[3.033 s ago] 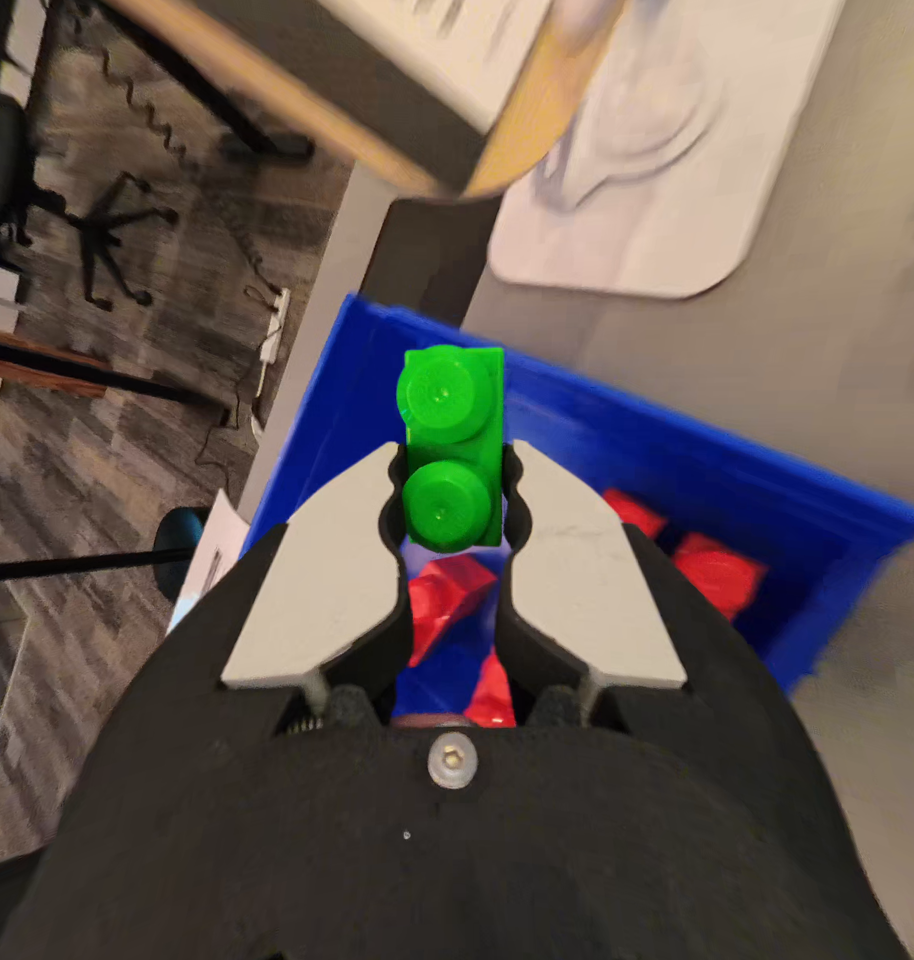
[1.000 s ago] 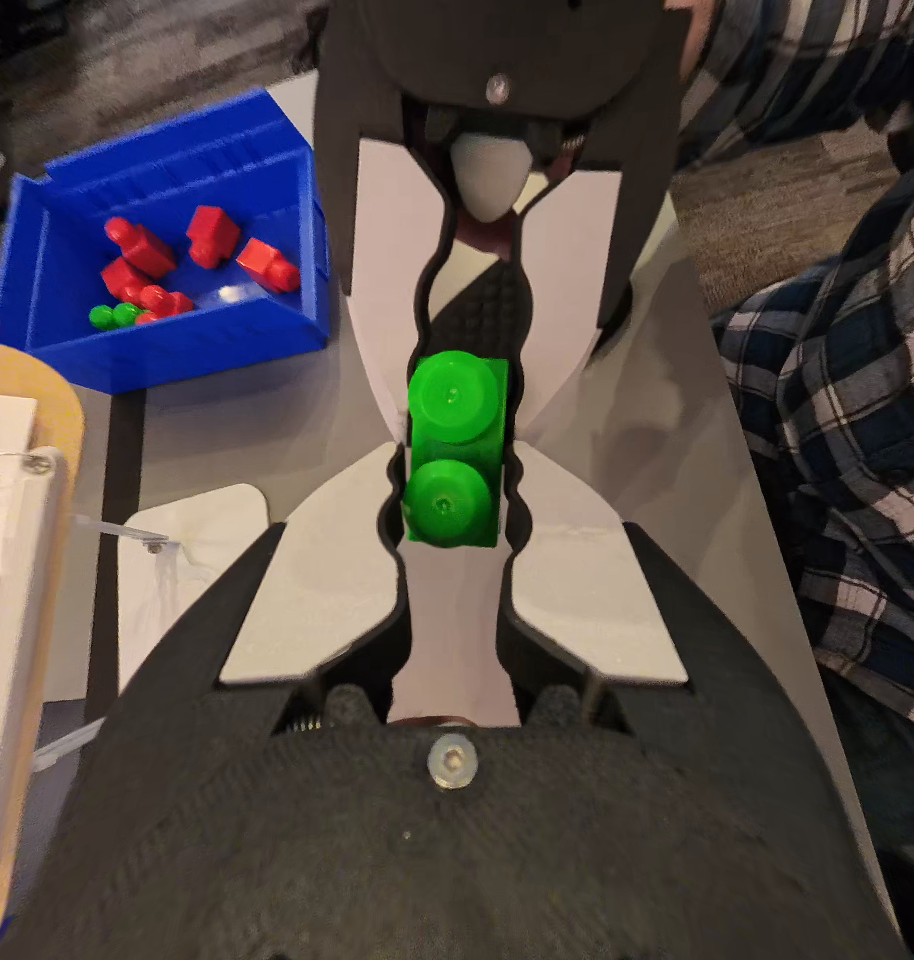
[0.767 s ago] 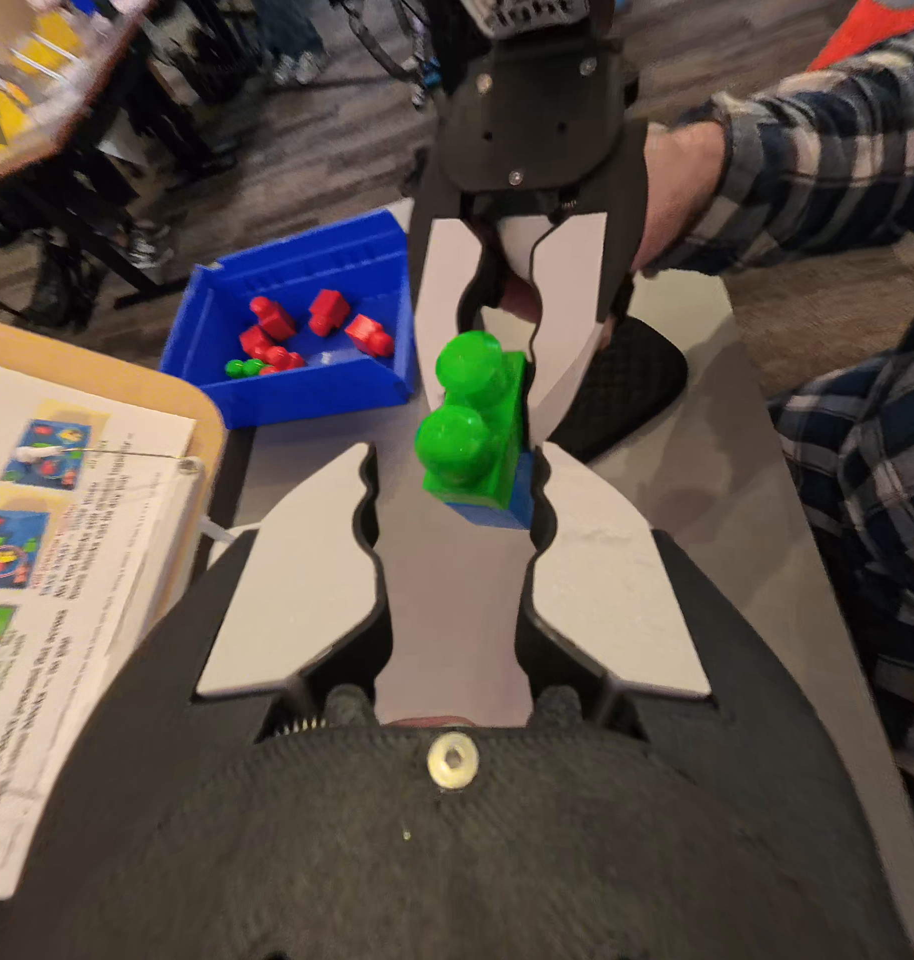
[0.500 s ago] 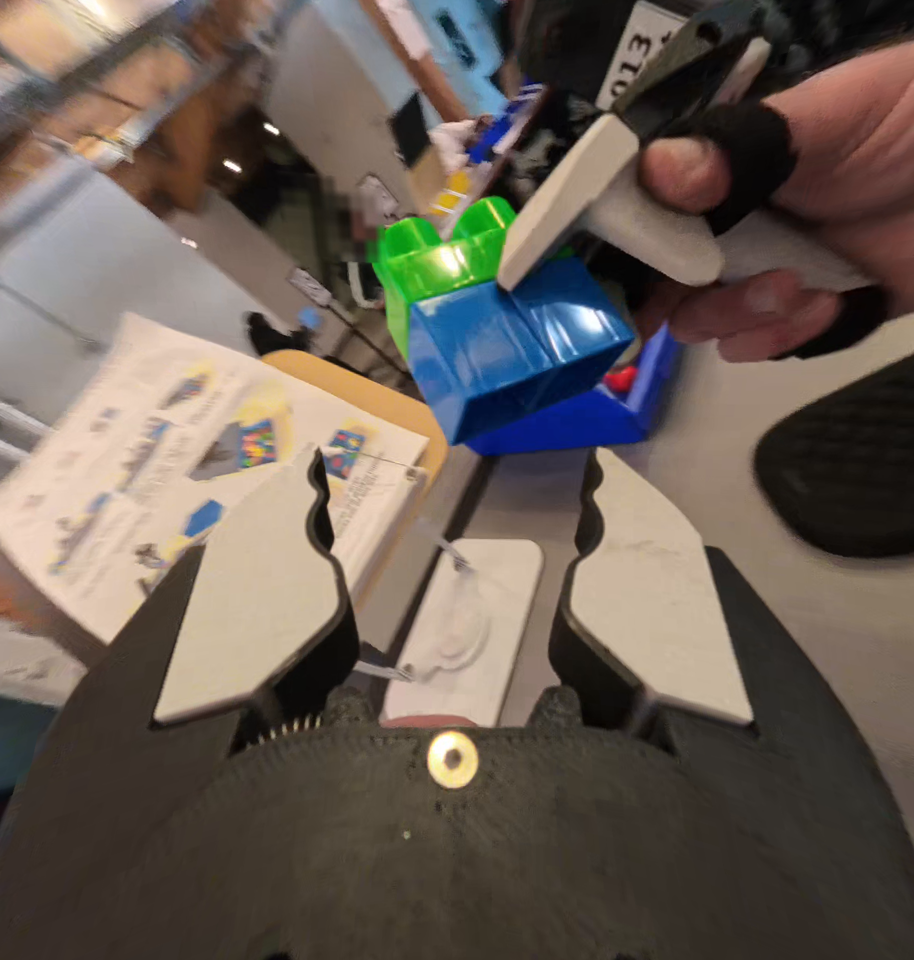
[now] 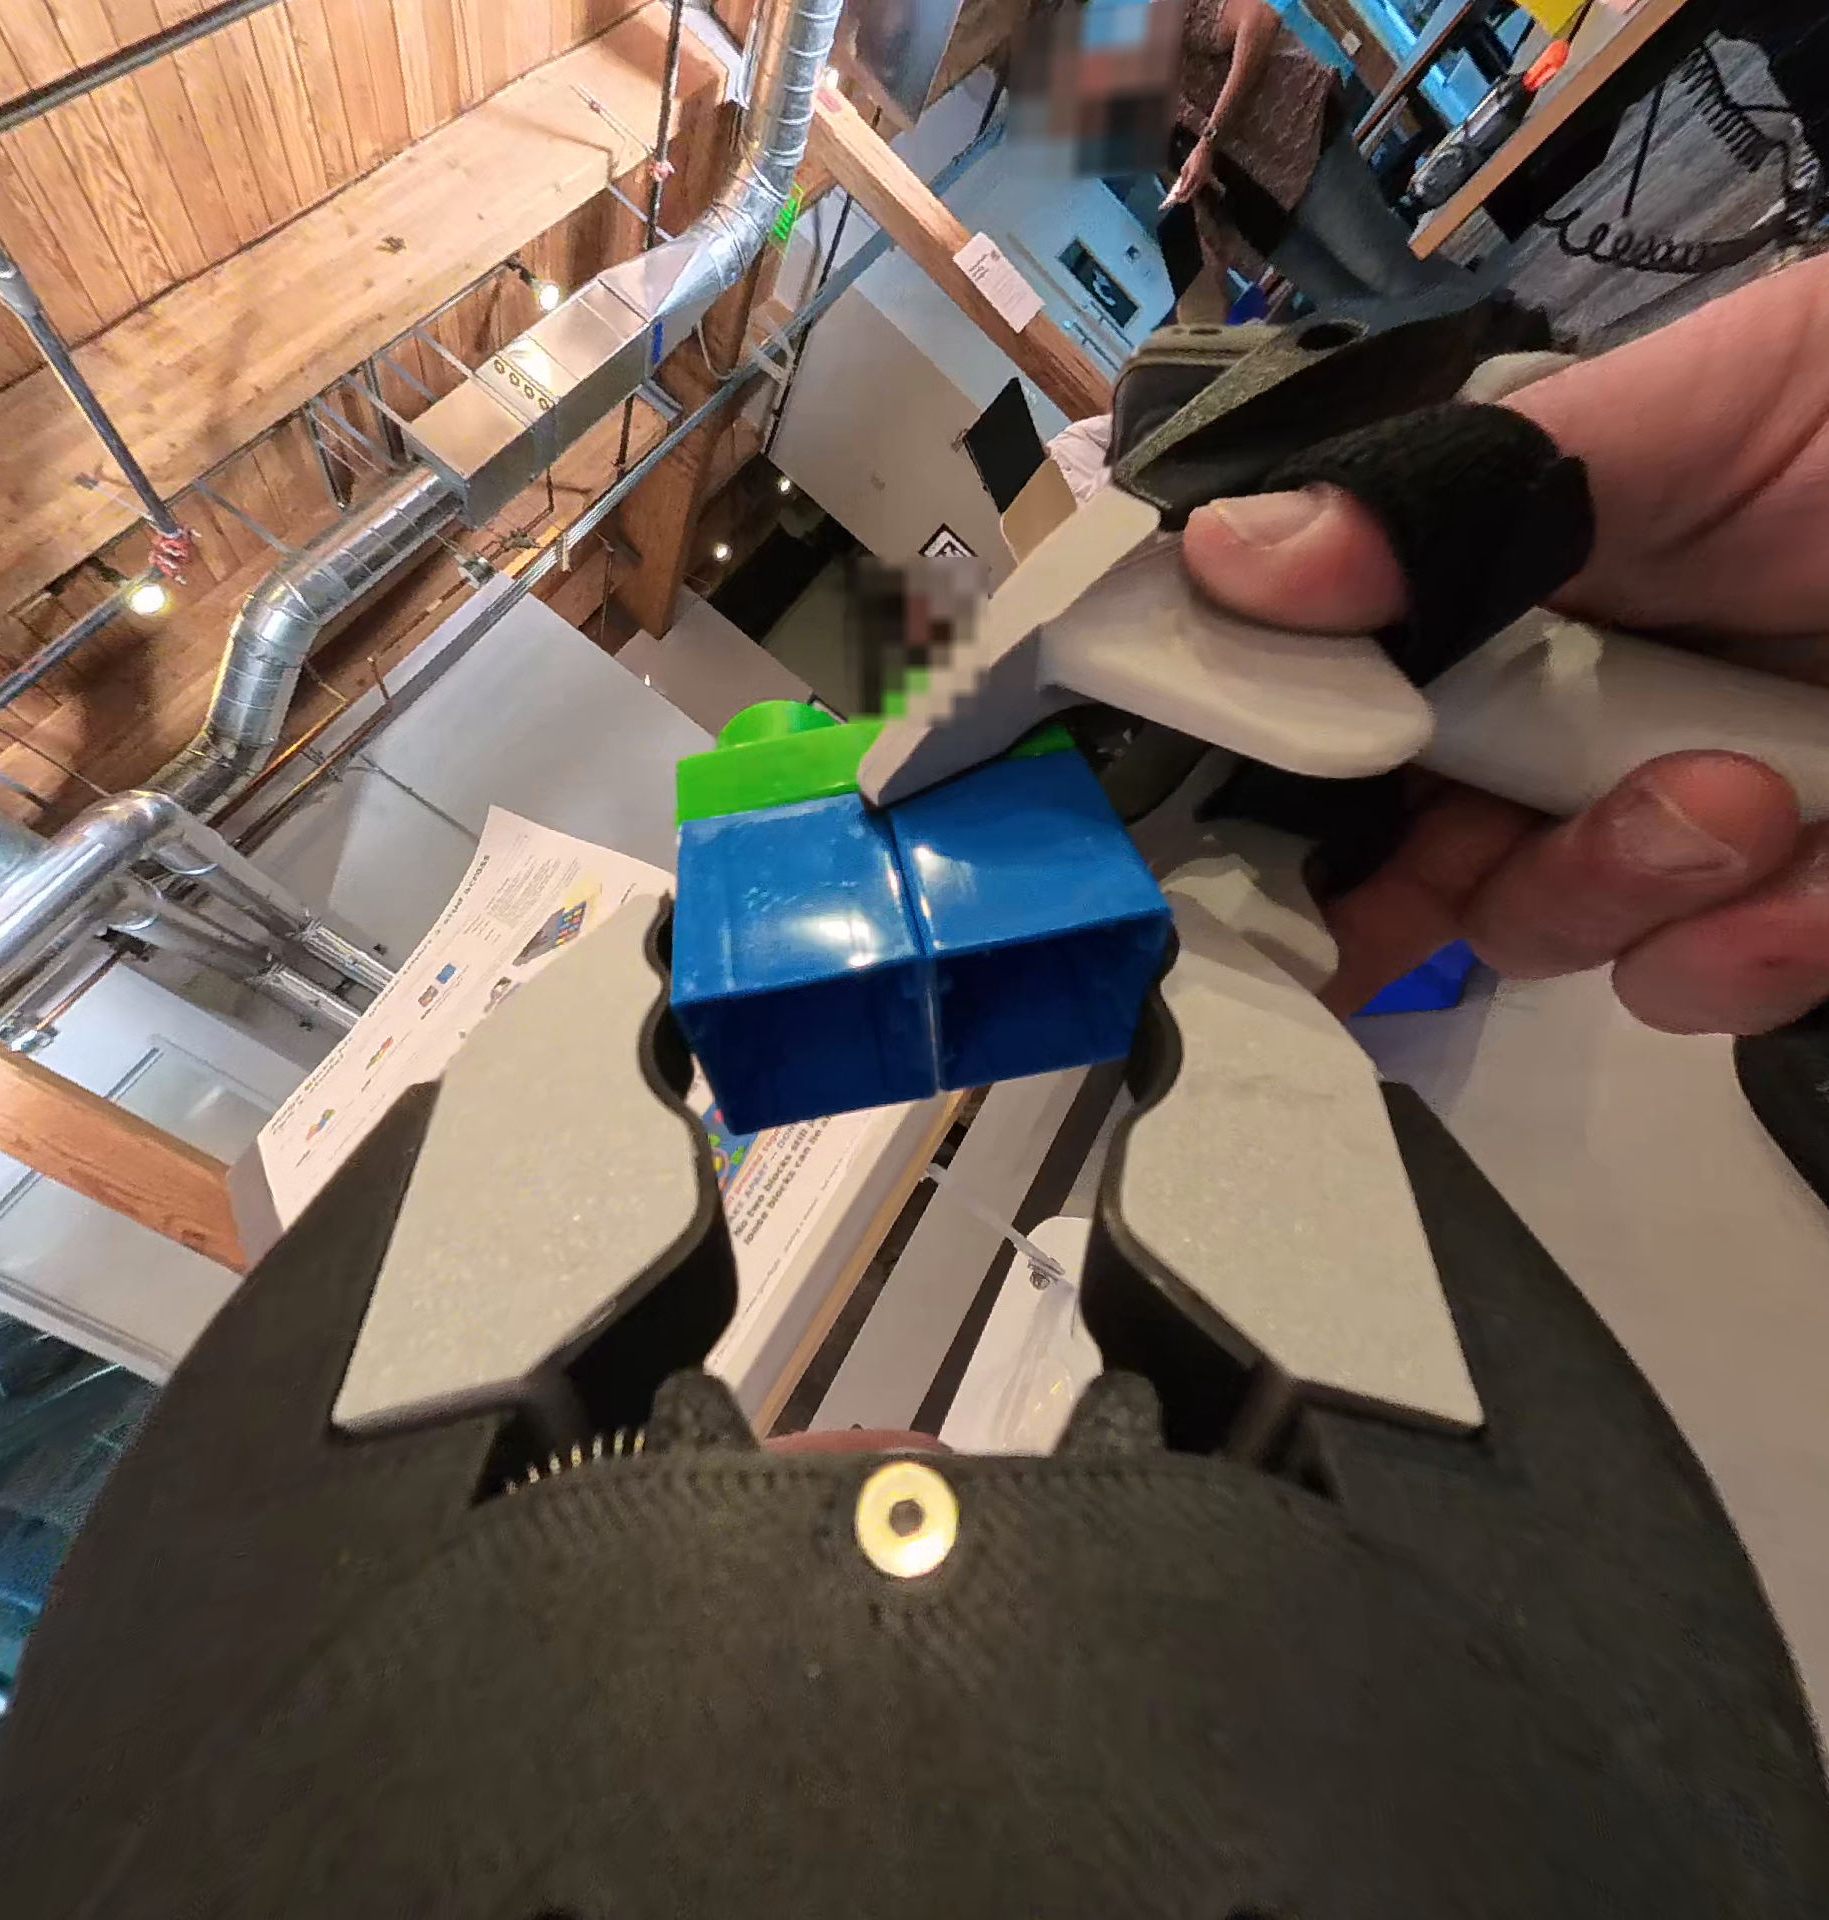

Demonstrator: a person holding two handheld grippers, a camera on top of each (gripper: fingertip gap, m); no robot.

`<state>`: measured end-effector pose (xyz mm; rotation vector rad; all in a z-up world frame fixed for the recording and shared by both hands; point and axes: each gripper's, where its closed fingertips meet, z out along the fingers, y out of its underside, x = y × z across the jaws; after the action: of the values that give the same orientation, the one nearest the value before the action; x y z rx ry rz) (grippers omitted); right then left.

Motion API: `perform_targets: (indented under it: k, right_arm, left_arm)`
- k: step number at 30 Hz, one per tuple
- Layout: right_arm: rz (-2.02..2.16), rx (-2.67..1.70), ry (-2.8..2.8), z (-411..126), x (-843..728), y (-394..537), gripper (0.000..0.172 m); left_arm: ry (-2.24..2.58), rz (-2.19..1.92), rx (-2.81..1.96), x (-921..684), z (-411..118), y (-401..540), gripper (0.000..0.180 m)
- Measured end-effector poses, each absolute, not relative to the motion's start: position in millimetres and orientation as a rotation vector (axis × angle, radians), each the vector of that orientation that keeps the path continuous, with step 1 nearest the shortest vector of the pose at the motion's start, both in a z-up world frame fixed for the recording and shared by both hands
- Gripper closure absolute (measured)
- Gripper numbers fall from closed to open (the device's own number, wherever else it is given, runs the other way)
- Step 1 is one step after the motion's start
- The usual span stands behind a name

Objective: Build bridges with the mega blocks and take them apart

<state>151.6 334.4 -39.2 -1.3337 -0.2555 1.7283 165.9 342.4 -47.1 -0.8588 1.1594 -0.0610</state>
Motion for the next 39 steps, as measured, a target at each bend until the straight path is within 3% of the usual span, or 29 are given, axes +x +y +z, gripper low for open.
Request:
perform_targets:
  k: [15,22,33,36,39]
  right_arm:
    - [1.787,-1.388,-0.425,-41,148,317,0.135]
    - [1.759,-1.333,-0.314,-38,148,322,0.135]
    - [1.765,-1.331,-0.368,-41,142,312,0.135]
    - [1.835,-1.336,-0.441,-38,141,306,0.127]
    - [1.813,-1.399,-0.551,-41,137,299,0.134]
  left_arm:
    - [1.479,-0.393,-0.805,163,-57,308,0.101]
    - [1.346,-0.308,-0.809,165,-46,320,0.082]
    - [1.396,-0.354,-0.803,168,-51,311,0.092]
    - [1.429,-0.410,-0.799,167,-50,304,0.092]
    - [1.465,-0.431,-0.790,166,-51,299,0.093]
